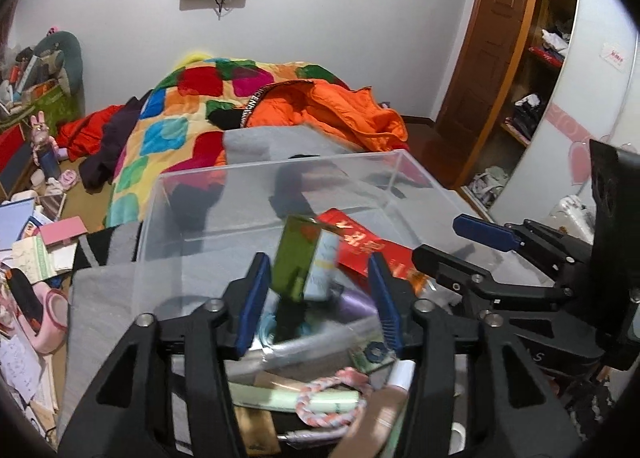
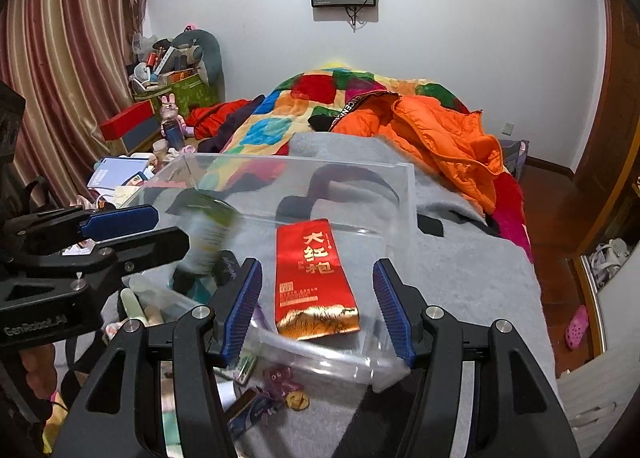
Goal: Organize objects
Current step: 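Open both tools to drop the tea bag and green bottle into the box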
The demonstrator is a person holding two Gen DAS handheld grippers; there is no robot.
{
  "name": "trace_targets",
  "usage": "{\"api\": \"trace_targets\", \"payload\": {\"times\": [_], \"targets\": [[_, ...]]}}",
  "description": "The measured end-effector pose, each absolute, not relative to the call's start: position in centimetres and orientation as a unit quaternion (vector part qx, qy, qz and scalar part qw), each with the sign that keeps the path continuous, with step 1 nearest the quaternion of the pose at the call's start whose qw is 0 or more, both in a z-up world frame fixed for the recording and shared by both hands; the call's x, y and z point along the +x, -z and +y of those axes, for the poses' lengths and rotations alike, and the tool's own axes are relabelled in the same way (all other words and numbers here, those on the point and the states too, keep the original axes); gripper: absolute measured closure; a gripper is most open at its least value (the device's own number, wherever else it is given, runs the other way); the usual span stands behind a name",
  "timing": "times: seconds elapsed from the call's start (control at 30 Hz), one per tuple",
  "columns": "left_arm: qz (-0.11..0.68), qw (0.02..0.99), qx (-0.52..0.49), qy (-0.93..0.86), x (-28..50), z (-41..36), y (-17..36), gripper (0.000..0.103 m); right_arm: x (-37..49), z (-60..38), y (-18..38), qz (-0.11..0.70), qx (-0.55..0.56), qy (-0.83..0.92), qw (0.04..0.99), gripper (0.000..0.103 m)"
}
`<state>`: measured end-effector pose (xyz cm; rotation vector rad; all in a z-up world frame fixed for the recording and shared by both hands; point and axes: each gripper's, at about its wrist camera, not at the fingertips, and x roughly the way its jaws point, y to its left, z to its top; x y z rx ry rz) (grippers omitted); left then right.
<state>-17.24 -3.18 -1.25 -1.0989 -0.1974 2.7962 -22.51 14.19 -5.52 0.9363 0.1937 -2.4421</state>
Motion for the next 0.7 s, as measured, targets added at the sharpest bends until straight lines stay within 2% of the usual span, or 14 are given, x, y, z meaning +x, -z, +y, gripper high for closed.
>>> {"api": "trace_targets", "payload": {"times": [0.03, 0.23, 0.37, 0.43, 0.7], "targets": [[-0.066, 0.066, -0.362, -0.927, -17.0, -3.2, 1.1, 0.042, -22.3, 14.3, 5.4, 0.071, 0.344, 0.901, 0.256, 0.049], [-0.061, 0.060, -0.334, -0.939, -14.6, -3.5, -0.9, 0.025, -20.5, 15.5, 4.6, 0.063, 0.334, 0.906, 0.254, 0.043], [-0.055, 0.052, -0.316, -0.946, -12.7, -3.9, -1.9, 0.023, -19.0, 16.0, 4.2, 0.067, 0.325, 0.910, 0.250, 0.039], [-0.054, 0.045, -0.311, -0.948, -11.7, -4.3, -2.1, 0.018, -18.2, 16.2, 4.1, 0.067, 0.323, 0.910, 0.250, 0.039], [-0.062, 0.020, -0.333, -0.941, -9.1, -6.1, 0.0, 0.016, -16.5, 16.9, 5.0, 0.049, 0.341, 0.903, 0.258, 0.037]]}}
